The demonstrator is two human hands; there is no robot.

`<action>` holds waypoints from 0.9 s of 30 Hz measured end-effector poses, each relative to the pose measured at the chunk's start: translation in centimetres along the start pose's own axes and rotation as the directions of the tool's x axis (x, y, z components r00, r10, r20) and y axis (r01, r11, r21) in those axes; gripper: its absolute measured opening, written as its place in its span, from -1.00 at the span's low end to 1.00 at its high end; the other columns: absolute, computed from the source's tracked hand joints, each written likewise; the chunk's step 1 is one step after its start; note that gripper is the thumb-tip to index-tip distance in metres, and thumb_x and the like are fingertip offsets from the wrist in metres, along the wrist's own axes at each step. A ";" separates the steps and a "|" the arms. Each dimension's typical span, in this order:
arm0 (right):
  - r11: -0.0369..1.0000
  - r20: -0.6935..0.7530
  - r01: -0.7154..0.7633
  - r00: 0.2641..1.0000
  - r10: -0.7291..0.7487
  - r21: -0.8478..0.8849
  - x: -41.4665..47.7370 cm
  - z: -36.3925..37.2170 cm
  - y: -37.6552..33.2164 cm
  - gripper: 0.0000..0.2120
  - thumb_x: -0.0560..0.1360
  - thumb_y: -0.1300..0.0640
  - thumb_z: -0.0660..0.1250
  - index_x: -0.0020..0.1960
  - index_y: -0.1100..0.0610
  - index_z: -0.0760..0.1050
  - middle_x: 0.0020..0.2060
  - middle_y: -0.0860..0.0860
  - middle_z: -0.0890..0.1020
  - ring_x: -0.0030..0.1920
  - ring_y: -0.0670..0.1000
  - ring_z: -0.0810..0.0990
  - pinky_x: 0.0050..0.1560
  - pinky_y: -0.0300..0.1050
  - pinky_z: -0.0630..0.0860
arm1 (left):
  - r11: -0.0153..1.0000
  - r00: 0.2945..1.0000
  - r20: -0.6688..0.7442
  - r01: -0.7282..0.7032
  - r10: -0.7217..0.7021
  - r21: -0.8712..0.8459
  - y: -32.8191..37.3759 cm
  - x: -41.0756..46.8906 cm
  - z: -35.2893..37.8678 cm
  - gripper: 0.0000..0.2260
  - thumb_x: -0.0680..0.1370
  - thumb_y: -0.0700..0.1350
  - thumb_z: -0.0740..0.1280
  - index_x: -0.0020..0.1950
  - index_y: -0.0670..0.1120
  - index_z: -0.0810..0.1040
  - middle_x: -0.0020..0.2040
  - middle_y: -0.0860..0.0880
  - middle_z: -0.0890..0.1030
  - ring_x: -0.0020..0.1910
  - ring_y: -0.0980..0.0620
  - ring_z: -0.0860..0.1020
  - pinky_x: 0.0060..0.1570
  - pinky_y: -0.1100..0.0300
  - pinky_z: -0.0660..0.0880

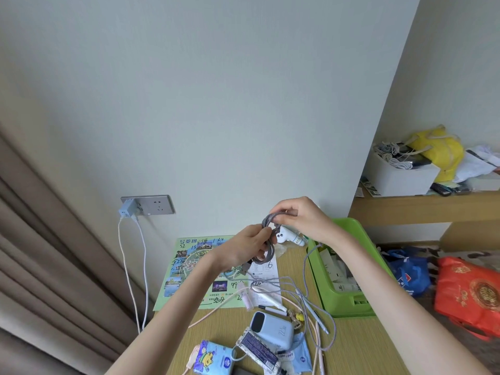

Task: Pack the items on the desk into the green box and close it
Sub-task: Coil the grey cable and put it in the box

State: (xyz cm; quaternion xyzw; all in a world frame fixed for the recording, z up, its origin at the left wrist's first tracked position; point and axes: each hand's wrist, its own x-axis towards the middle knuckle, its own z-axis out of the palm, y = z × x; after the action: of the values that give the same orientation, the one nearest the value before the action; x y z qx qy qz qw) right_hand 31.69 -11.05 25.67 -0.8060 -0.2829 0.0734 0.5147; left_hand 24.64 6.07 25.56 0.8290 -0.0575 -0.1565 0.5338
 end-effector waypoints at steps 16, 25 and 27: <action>0.939 -0.016 -0.070 0.997 0.080 0.337 -1.2 2.2 0.8 -0.67 0.64 0.01 0.18 -0.24 0.06 0.55 -0.46 -0.06 0.41 -0.48 -0.07 0.31 -0.43 -0.30 0.28 | 0.925 0.892 -0.435 -0.261 0.123 -0.274 0.9 1.0 0.2 -0.67 0.69 -0.14 0.03 0.15 -0.20 0.58 -0.46 0.13 0.29 -0.48 0.17 0.25 -0.41 0.30 0.26; 0.867 0.117 -0.211 0.977 0.177 0.452 -1.1 2.2 1.0 -0.68 0.51 -0.13 0.33 -0.17 0.14 0.54 -0.41 0.03 0.51 -0.43 0.00 0.37 -0.46 -0.23 0.28 | 0.929 0.927 -0.352 -0.237 0.129 -0.284 1.9 0.5 1.0 -0.67 0.68 -0.16 0.03 0.09 -0.29 0.55 -0.24 -0.25 0.61 -0.23 -0.11 0.51 -0.13 0.06 0.40; 0.878 0.116 -0.227 0.974 0.196 0.422 -1.3 2.2 0.9 -0.66 0.50 -0.17 0.33 -0.26 0.08 0.54 -0.42 0.03 0.52 -0.45 -0.02 0.40 -0.45 -0.25 0.30 | 0.938 0.920 -0.371 -0.234 0.128 -0.255 1.8 0.7 1.0 -0.68 0.68 -0.16 0.03 0.04 -0.24 0.55 -0.17 -0.25 0.59 -0.19 -0.10 0.51 -0.13 0.09 0.42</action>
State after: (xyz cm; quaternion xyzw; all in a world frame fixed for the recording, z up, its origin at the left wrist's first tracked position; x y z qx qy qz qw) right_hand 30.05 -10.29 23.67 -0.6948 -0.1875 0.2179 0.6593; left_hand 25.08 4.24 26.65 0.7457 -0.0151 0.0369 0.6651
